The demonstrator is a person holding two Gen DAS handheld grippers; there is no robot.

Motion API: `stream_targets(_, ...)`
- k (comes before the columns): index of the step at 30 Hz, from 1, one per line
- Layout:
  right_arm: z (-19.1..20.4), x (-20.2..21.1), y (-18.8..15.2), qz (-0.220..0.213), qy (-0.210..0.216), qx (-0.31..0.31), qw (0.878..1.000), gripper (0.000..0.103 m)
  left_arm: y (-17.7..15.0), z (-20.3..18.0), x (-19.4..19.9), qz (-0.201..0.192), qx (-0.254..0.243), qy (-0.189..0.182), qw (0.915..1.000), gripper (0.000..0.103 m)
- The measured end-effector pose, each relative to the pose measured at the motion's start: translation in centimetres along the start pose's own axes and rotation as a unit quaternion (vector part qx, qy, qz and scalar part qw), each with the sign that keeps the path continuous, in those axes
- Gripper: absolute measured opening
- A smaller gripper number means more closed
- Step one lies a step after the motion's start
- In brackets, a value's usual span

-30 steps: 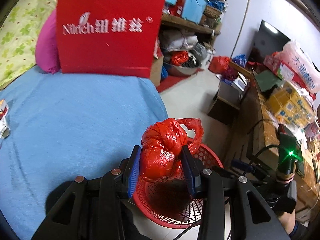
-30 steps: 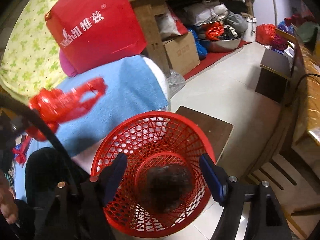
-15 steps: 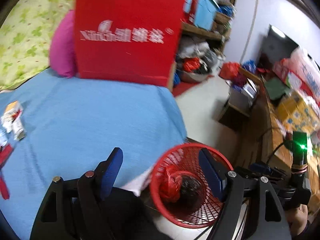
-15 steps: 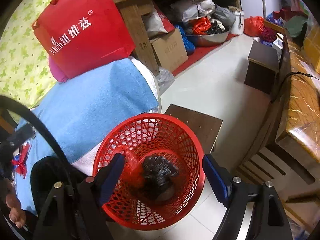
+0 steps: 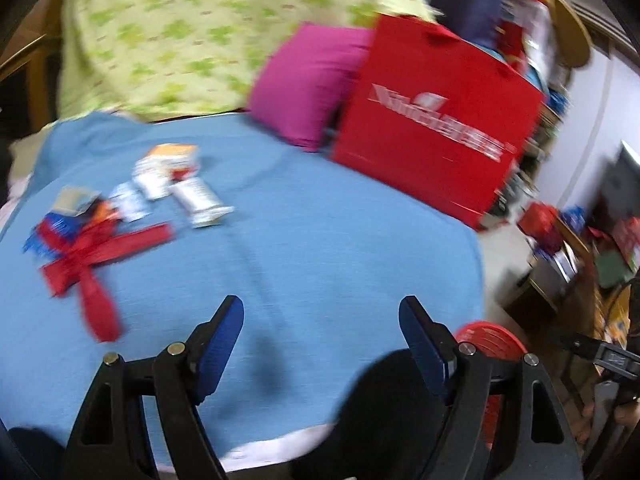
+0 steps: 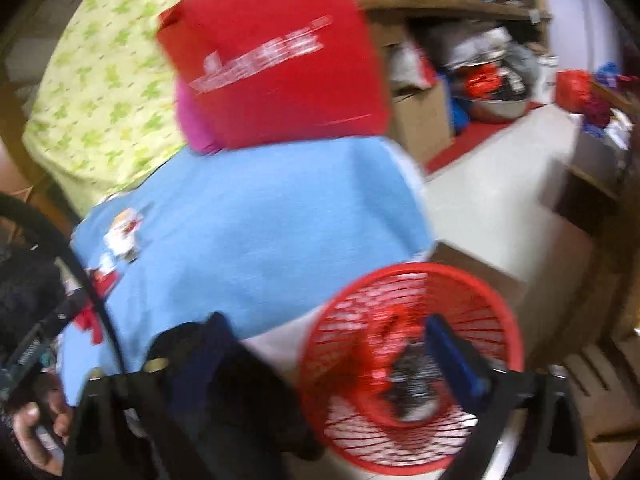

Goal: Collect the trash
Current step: 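Return both tools to the remaining trash on the blanket, then grasp the red ribbon bow with the left tool while the right tool grasps the white medicine box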

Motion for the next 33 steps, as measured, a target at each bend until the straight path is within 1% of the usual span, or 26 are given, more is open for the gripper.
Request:
stream_targets(1,1.4,-0.3,0.2,0.01,0.012,0.011,1.0,0.103,0.0,1.0,0.4,-0.004,0.008,0.007,0.9999,0.08)
stream_targets(3,4.6,-0.5,0.7,0.016,0.019,0.045,0.999,0.103,-0.2,4.2,1.6,-0.016,0.032,0.03,0.9989,0.08)
stream_targets(5,7.2,-0.6,1.0,0.009,0.026,0.067,0.997,0.103,-0.5,7.1,2.9,-0.026,0.054,0.052,0.9969,0.08)
stream_targets(8,11.9,-0.3,1.3,-0.007,0.059,0.105,0.993,0.103,-0.5,11.5,4.3,-0.041,0.091,0.084,0.9914,0.08)
stream_targets(10,15.5,-0.3,1.1,-0.018,0.087,0.142,0.986,0.103,-0.5,13.9,4.9,-0.05,0.108,0.105,0.9874,0.08)
stream_targets(13,20.4,-1.1,0.3,-0.015,0.132,0.182,0.974,0.103,-0.2,17.6,5.2,-0.053,0.123,0.138,0.9813,0.08)
stream_targets(15,23.0,-2.3,-0.3,-0.005,0.147,0.198,0.969,0.103,0.0,19.6,5.0,-0.051,0.131,0.155,0.9778,0.08)
stream_targets(17,25.3,-3.6,-0.9,0.006,0.161,0.21,0.964,0.102,0.2,20.9,4.6,-0.048,0.135,0.161,0.9765,0.08)
stream_targets(20,27.2,-5.2,-1.3,0.011,0.165,0.217,0.962,0.102,0.8,22.1,3.7,-0.039,0.127,0.171,0.9763,0.08)
stream_targets(24,29.1,-6.5,-1.0,-0.021,0.138,0.239,0.961,0.102,2.0,23.2,1.6,-0.023,0.117,0.18,0.9763,0.08)
stream_targets(29,29.0,-7.9,0.6,-0.037,0.114,0.231,0.965,0.102,3.1,24.1,-0.7,-0.007,0.113,0.181,0.977,0.08)
stream_targets(33,28.8,-9.1,1.6,-0.036,0.101,0.224,0.969,0.102,3.0,24.9,-2.2,0.003,0.115,0.163,0.9799,0.08)
Point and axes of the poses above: each gripper's, at about its wrist camera, not at the fingertips, and x roughly against the way its jaws point, z to its left, y to its top, the point moved 1 cm from there along -x, roughly the way its jaws point, and after that the axes turned 15 degrees about -y, right-handed, at the moved point
